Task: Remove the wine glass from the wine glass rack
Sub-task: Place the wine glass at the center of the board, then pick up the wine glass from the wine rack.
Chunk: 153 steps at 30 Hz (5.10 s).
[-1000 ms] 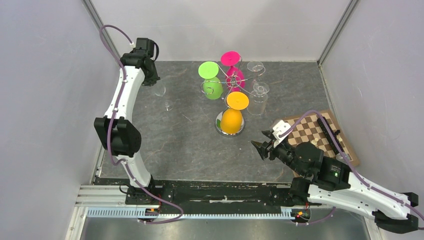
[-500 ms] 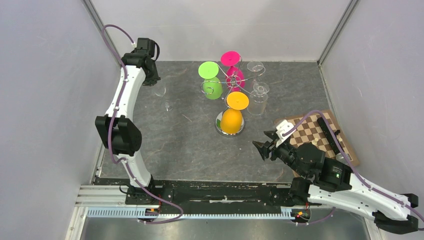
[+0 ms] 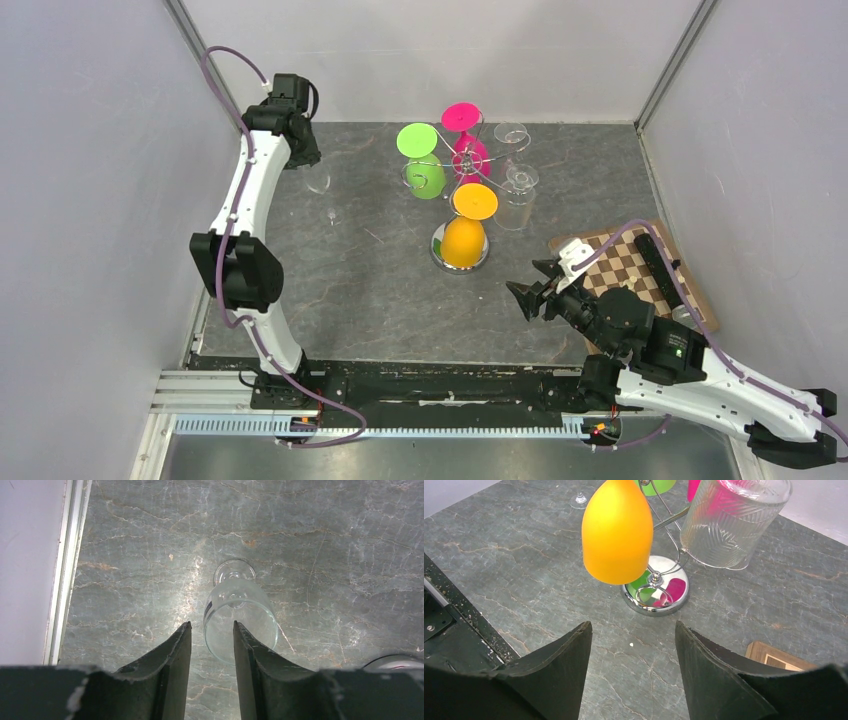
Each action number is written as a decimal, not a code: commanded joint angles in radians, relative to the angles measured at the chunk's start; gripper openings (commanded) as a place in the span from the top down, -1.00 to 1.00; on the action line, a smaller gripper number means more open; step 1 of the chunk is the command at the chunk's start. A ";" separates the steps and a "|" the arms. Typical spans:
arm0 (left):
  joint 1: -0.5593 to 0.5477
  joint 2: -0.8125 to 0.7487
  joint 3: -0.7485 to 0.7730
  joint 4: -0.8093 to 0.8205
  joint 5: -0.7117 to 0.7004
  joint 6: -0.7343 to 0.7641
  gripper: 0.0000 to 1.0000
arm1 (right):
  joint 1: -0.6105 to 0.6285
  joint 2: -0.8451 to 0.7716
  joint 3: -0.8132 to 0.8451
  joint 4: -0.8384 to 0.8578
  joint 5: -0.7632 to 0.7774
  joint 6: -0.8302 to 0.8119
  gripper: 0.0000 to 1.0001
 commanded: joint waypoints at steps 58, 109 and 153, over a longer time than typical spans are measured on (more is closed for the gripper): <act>-0.157 -0.358 -0.364 0.642 0.943 -0.563 -0.12 | 0.003 0.137 0.229 -0.300 0.115 0.211 -0.70; -0.155 -0.399 -0.368 0.731 0.954 -0.697 0.95 | 0.003 0.129 0.206 -0.264 0.128 0.225 -0.68; -0.198 -0.247 -0.231 0.775 1.056 -0.675 0.95 | 0.004 0.087 0.176 -0.277 0.160 0.267 -0.68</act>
